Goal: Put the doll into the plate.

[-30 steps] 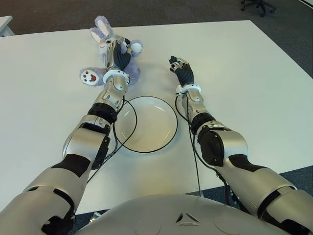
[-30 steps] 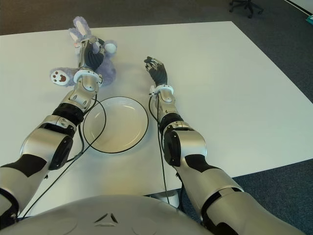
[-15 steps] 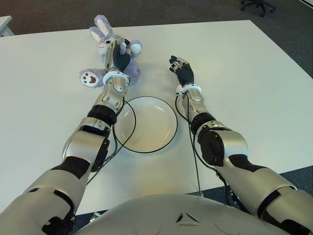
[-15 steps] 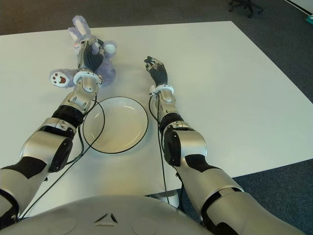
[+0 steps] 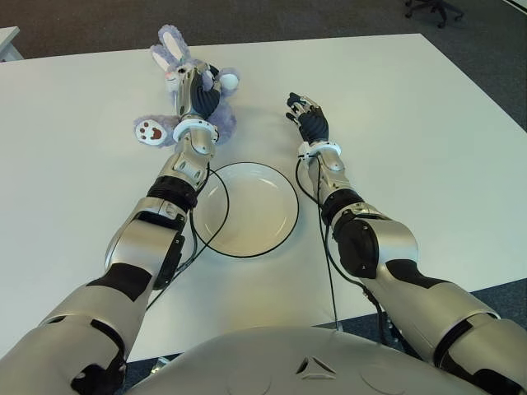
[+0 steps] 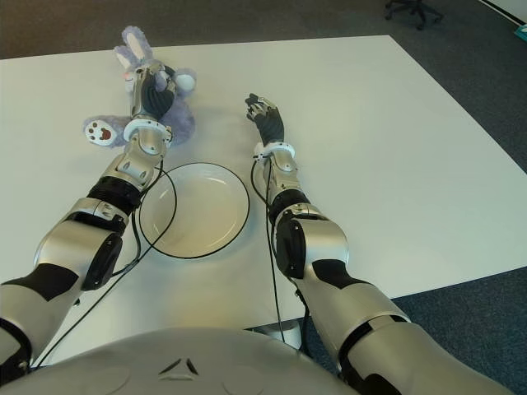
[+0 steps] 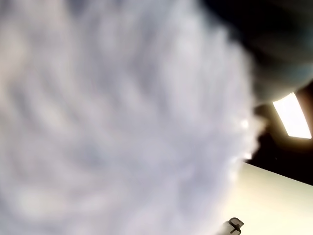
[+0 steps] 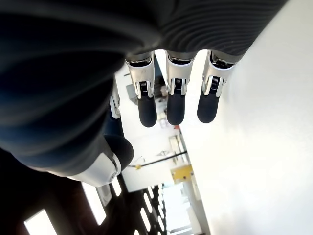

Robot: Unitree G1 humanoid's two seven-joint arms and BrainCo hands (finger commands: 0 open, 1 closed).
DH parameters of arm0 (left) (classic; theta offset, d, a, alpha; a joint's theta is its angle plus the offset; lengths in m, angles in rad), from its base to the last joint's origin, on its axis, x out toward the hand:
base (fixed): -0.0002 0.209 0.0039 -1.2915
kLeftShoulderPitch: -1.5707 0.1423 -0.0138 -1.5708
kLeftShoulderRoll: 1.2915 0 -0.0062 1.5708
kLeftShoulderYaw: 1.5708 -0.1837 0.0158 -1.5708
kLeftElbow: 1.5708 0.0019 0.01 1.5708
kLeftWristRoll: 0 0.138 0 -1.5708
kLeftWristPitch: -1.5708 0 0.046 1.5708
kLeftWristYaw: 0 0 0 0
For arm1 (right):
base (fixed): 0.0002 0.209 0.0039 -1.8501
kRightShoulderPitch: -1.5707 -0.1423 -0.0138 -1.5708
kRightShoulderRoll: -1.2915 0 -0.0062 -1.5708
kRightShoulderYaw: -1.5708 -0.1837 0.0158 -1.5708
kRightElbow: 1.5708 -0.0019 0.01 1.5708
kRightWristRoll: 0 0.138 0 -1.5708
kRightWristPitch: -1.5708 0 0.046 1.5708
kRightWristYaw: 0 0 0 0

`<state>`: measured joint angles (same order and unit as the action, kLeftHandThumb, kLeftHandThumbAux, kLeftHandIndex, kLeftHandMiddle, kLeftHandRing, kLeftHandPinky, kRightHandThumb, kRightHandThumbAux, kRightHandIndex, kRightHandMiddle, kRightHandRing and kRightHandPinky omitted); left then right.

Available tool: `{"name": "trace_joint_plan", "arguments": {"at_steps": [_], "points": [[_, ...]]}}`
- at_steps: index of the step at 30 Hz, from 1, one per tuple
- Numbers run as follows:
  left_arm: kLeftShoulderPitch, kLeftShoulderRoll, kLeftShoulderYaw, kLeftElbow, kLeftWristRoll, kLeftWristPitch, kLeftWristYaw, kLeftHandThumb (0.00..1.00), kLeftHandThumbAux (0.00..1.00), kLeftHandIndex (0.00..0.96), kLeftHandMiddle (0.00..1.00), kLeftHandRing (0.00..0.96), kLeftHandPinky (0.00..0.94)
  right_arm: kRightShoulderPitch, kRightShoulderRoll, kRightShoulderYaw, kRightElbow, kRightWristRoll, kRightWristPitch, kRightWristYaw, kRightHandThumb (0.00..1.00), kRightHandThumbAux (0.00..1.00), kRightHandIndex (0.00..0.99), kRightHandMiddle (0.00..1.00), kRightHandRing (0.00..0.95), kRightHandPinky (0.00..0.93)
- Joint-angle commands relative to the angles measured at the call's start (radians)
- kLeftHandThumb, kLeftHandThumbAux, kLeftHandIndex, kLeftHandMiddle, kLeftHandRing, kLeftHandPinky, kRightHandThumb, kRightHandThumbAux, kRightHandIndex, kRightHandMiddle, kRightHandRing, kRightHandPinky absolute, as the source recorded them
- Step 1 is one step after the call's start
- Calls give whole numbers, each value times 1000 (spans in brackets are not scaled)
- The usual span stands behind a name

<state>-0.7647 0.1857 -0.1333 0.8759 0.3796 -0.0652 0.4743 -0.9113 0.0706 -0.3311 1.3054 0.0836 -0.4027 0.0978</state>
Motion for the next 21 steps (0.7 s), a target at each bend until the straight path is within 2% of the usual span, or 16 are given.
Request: {"name": "trace_joint_plan", "arguments": {"at_steps": [1,2,5,13,15,16,21], "points": [[54,1,-10,27,4,40,-29,723,674,439,672,641,569,43,16,-11,36,14,69,-3,710,733,399,147,117,154],[55,1,-11,26,5,39,-30,724,673,441,679,651,621,43,16,-12,36,15,71,-1,711,734,399,143,114,152],[57,2,-13,25,6,33,-33,725,672,442,686,663,666,43,16,-16,35,19,74,3,711,734,399,139,112,151],[70,3,-10,2,-2,24,-47,719,674,445,674,664,692,44,21,-22,36,17,64,-8,707,732,400,136,104,142],[71,2,-8,0,-3,28,-47,719,674,445,682,679,724,43,22,-23,35,16,62,-8,708,733,399,136,103,139],[70,1,-7,0,-3,30,-46,718,674,445,706,712,771,45,22,-23,35,17,59,-7,707,733,399,133,100,131],[67,-1,-5,-1,-1,39,-39,717,674,447,763,773,836,51,19,-27,35,16,41,0,706,732,400,127,92,120]]}}
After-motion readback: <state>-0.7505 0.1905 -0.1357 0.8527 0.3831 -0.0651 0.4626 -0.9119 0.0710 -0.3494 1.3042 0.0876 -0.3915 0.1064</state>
